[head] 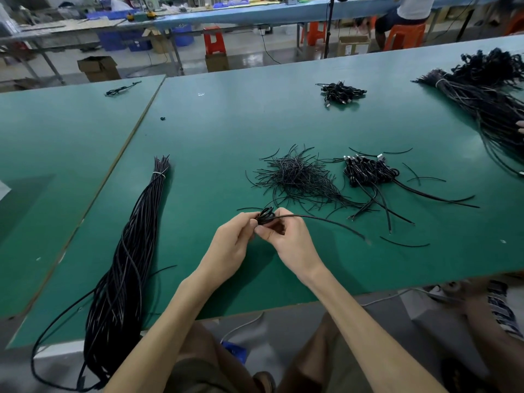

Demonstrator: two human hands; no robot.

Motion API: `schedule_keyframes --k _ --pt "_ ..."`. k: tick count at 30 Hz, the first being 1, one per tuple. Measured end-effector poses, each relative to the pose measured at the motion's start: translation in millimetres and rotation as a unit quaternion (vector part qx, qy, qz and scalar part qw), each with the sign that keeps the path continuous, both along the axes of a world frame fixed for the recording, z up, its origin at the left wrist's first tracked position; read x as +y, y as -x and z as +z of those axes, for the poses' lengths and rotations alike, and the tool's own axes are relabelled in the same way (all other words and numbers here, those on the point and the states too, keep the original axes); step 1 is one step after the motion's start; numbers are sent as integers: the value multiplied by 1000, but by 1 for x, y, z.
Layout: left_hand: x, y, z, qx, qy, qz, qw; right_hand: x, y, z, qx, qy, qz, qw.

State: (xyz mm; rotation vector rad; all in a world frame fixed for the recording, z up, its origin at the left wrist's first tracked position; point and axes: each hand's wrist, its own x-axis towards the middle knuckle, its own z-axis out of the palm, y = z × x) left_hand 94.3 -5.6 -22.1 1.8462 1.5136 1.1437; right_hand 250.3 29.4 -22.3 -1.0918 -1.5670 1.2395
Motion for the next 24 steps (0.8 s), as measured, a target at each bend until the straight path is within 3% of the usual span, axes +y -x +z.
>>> schedule_keyframes --k 8,15,24 --pt "9 8 1 -167 90 -44 981 4 3 -2 -10 17 13 1000" --pt "6 3 -1 -233 108 -33 966 4 1 -1 2 31 21 999" --pt "-2 -4 0 -461 154 -37 873 4 -6 2 29 19 56 998"
